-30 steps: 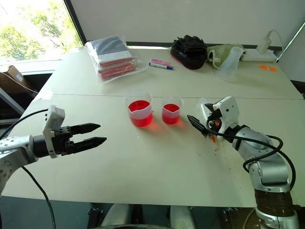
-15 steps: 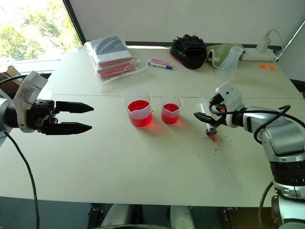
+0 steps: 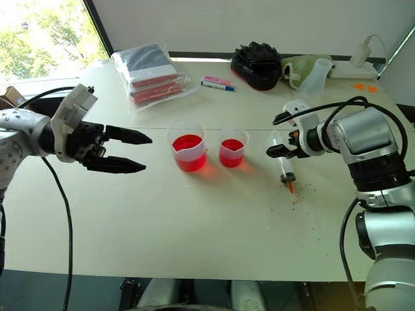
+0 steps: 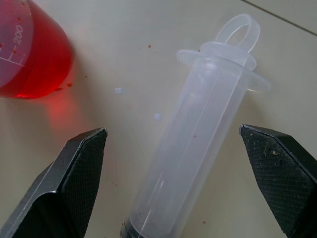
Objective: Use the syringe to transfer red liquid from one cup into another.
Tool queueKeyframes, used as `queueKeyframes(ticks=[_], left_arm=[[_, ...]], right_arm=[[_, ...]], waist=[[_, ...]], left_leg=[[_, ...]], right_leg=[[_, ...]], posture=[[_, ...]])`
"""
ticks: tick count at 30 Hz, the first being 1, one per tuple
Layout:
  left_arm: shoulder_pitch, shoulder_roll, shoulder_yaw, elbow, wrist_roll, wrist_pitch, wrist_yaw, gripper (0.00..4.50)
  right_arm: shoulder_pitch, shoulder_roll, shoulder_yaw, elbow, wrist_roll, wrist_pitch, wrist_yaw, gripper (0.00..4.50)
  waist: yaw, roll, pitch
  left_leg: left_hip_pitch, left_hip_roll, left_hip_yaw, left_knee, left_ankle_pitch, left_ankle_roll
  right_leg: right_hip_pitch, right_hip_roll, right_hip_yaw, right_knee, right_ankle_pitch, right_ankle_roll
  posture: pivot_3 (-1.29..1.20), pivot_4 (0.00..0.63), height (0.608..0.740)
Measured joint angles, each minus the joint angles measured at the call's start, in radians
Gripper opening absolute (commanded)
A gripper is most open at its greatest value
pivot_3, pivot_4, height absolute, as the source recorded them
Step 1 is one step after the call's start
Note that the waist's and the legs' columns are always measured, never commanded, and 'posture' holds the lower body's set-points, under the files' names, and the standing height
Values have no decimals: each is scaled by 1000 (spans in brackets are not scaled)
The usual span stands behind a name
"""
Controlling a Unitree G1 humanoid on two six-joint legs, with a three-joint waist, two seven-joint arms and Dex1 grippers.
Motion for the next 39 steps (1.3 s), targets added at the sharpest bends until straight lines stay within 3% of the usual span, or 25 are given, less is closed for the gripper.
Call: queueKeyframes(ticks=[13,27,30,32,35,39], left_arm=[[-33,-26,-9,16,85,-52,-5,3861],[-40,-51,-1,14,106,-113,23,3861],[-40,-51,-1,14,111,-117,26,3861],[-40,-51,-1,14,111,-125,28,3861],[-40,-52,0,14,111,-128,30,3861],[-40,-59,0,14,112,-130,41,3861]], right_arm=[[-161,120,139,295,-85,22,23,4466],[-206,186,165,458,-166,37,24,4466],[-208,190,169,469,-184,27,24,3677],[-208,193,170,477,-196,18,24,2592],[-215,202,170,487,-207,15,24,1381],[-216,206,170,493,-216,4,26,1376]], waist=[[-3,0,0],[-4,0,0],[-5,0,0],[-5,0,0],[-5,0,0],[-5,0,0]], left_leg=[[0,0,1,0,0,0],[0,0,1,1,0,-1],[0,0,1,1,0,-1],[0,0,1,1,0,-1],[0,0,1,1,0,-1],[0,0,1,2,0,-1]], right_leg=[[-3,0,1,6,0,0],[-3,0,1,7,0,0],[-3,0,1,7,0,0],[-3,0,1,7,0,0],[-3,0,1,7,0,0],[-3,0,1,8,0,0]], posture=[[0,150,711],[0,150,711],[0,150,711],[0,150,711],[0,150,711],[0,150,711]])
